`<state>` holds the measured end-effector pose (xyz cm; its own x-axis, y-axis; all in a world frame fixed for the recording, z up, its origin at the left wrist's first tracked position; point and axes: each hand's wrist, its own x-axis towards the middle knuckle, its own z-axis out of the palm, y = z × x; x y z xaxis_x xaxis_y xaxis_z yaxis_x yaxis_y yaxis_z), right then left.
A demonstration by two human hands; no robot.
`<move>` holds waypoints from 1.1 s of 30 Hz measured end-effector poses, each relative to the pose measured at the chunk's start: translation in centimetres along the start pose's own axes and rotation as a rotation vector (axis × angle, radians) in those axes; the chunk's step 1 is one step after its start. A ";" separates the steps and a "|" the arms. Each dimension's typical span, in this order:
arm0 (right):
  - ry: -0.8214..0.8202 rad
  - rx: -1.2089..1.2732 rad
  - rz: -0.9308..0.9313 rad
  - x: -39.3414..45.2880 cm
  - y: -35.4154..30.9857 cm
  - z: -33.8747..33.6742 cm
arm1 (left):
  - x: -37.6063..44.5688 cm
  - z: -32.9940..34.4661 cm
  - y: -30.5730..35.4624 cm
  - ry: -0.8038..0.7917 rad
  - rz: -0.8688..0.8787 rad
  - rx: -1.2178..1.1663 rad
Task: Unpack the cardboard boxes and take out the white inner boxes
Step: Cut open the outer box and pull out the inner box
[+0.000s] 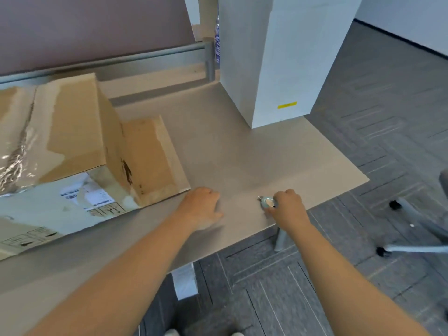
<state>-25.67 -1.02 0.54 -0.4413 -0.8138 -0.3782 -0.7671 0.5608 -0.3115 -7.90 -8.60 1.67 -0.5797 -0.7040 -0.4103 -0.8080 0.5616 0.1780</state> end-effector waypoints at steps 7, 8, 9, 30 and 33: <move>0.010 0.122 -0.070 -0.8 -1.5 -0.6 | -1.1 -1.3 -0.1 0.030 -0.024 -0.034; 0.022 0.142 -0.085 -0.9 -2.1 -1.1 | -1.3 -1.8 -0.2 0.042 -0.023 -0.028; 0.032 0.165 -0.101 -1.0 -2.8 -1.6 | -1.6 -2.4 -0.4 0.058 -0.026 -0.018; 0.090 0.379 -0.474 -5.7 -25.8 -3.2 | -16.4 -12.0 -19.2 0.255 -0.189 -0.049; 0.130 0.438 -0.458 -5.9 -27.5 -1.9 | -16.9 -11.4 -22.4 0.181 -0.173 0.034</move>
<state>-2.89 -11.96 13.02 -0.1884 -0.9818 -0.0229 -0.6420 0.1408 -0.7536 18.76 -14.24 14.80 -0.4451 -0.8554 -0.2648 -0.8945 0.4384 0.0874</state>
